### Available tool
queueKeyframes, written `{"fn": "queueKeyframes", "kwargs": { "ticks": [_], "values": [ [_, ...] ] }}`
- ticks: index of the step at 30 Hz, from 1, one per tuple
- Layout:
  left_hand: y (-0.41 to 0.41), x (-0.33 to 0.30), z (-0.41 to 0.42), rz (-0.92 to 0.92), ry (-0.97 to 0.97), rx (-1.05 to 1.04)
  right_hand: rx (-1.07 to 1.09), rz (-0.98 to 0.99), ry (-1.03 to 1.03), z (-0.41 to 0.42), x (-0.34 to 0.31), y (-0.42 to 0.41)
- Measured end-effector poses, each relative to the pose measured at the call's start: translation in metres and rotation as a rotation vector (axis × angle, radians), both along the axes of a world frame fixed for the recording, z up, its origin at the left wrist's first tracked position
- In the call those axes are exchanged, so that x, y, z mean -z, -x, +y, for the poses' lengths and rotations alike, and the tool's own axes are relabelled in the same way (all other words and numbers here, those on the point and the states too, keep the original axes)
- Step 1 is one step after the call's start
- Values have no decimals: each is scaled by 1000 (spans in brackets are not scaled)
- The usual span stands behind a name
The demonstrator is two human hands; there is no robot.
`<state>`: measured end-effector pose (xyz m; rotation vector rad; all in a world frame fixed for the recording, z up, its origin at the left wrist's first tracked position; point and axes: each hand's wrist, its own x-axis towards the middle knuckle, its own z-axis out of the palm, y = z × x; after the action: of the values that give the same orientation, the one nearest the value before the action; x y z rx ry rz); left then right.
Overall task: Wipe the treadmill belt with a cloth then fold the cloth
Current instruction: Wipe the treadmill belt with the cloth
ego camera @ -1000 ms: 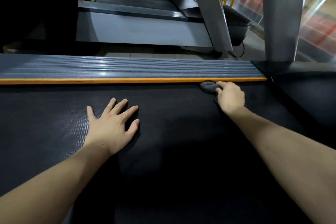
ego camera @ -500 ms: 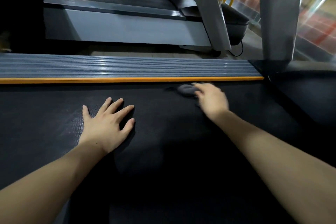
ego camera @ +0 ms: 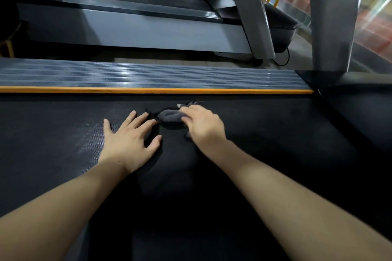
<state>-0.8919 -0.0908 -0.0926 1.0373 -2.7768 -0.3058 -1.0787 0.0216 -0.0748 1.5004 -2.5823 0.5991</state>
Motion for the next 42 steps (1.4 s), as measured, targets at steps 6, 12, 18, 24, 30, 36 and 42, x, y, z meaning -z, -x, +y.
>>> {"fn": "queueKeyframes", "kwargs": {
  "ticks": [6, 12, 18, 24, 30, 36, 42],
  "values": [
    [0, -2, 1, 19, -26, 6, 449, 6, -94, 85, -13, 116],
    [0, -2, 0, 24, -29, 9, 718, -43, -45, 61, -9, 77],
    [-1, -3, 0, 22, -14, 10, 164, 36, 129, 22, 11, 0],
    [0, -1, -1, 42, -21, 5, 268, -12, 65, 98, -1, 101],
    [1, -1, 0, 54, -24, 2, 776, -108, 13, 90, -12, 89],
    [-2, 1, -1, 82, -1, -8, 229, 107, 33, 22, 4, -31],
    [-1, 1, 0, 98, -11, -15, 404, 56, -68, 88, -10, 63]
  ]
}}
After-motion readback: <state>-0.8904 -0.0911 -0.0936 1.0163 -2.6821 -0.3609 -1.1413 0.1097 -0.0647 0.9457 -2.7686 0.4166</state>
